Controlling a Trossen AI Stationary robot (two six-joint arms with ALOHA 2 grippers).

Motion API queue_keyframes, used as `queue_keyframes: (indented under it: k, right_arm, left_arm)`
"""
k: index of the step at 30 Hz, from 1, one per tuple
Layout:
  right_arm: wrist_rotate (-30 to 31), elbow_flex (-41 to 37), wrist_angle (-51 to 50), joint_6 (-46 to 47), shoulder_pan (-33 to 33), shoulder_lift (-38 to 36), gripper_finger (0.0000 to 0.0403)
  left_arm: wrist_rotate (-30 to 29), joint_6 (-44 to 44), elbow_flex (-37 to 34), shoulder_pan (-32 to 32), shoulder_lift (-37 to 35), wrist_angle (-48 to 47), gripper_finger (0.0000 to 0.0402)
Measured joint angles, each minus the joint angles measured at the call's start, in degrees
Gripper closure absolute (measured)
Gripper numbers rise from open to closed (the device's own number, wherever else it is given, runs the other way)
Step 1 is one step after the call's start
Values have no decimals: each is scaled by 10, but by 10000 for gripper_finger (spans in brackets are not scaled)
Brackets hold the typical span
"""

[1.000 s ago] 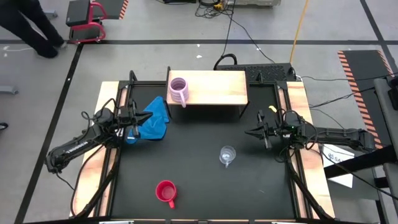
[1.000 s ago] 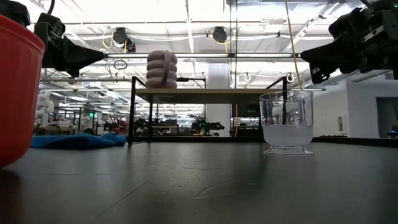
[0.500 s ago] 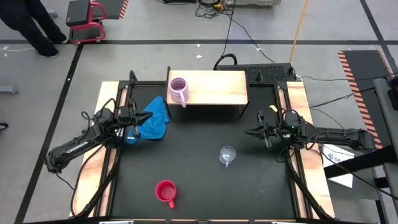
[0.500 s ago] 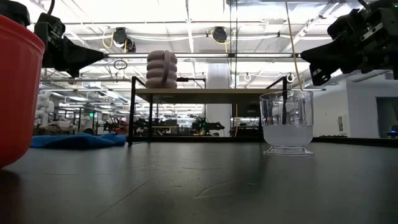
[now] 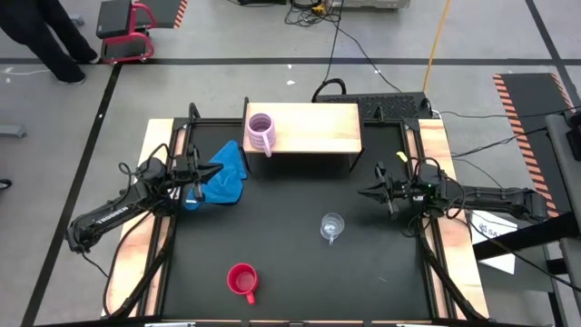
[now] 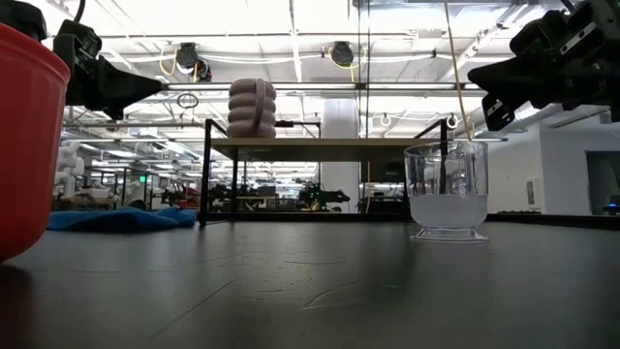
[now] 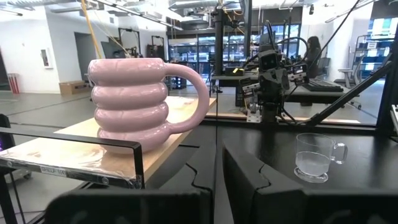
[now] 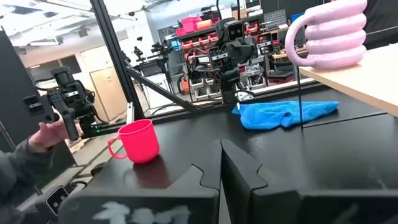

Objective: Stack small to large cups/mugs on shelf
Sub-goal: Put the red mug on the shelf

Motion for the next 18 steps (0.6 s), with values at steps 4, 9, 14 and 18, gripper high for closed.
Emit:
queue_keyframes:
  k: [4,9,14,18]
  right_arm:
    - [0,0,0,-1,0,0,403]
    - [0,0,0,4,0,0,403]
    - [0,0,-6,-5,0,0,403]
    - [1,-10,-4,-42,0,6,403]
  left_arm:
    - [0,0,0,0,0,0,371]
    - [0,0,0,0,0,10,371]
    - [6,-41,0,0,0,11,371]
    - [8,-132,0,0,0,13,371]
